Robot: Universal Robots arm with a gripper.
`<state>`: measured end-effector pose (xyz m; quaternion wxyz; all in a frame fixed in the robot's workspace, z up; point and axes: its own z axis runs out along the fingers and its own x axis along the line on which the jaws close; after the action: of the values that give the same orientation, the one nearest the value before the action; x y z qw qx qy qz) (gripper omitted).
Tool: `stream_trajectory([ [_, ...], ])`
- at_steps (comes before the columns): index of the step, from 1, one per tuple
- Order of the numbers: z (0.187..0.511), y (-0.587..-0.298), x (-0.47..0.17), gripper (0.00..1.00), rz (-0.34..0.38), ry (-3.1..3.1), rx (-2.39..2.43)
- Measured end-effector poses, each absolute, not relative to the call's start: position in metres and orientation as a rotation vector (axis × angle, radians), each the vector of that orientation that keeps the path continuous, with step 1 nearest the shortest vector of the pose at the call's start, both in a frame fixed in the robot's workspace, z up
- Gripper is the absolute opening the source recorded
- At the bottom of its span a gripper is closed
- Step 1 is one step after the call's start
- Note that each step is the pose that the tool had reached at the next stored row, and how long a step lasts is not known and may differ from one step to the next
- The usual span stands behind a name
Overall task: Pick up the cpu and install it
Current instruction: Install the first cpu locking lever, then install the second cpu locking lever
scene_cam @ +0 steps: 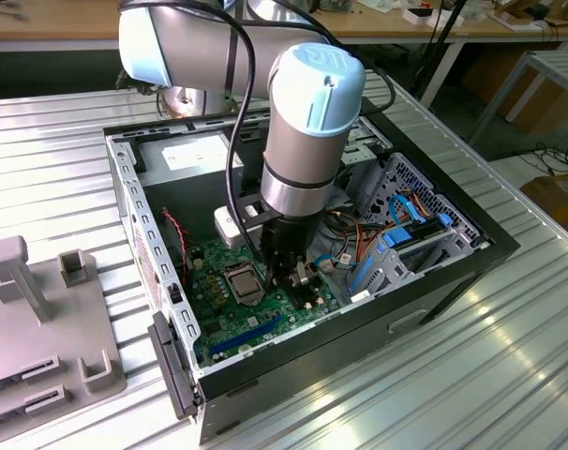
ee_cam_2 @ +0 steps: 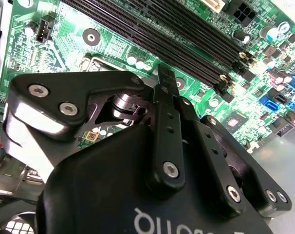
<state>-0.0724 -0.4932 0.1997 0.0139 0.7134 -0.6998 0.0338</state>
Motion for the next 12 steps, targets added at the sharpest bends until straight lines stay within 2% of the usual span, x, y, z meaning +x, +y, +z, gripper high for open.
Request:
stream_trajectory([
  [12, 0.1992, -0.4931, -0.0740, 0.11, 0.113, -2.182, 2.224],
])
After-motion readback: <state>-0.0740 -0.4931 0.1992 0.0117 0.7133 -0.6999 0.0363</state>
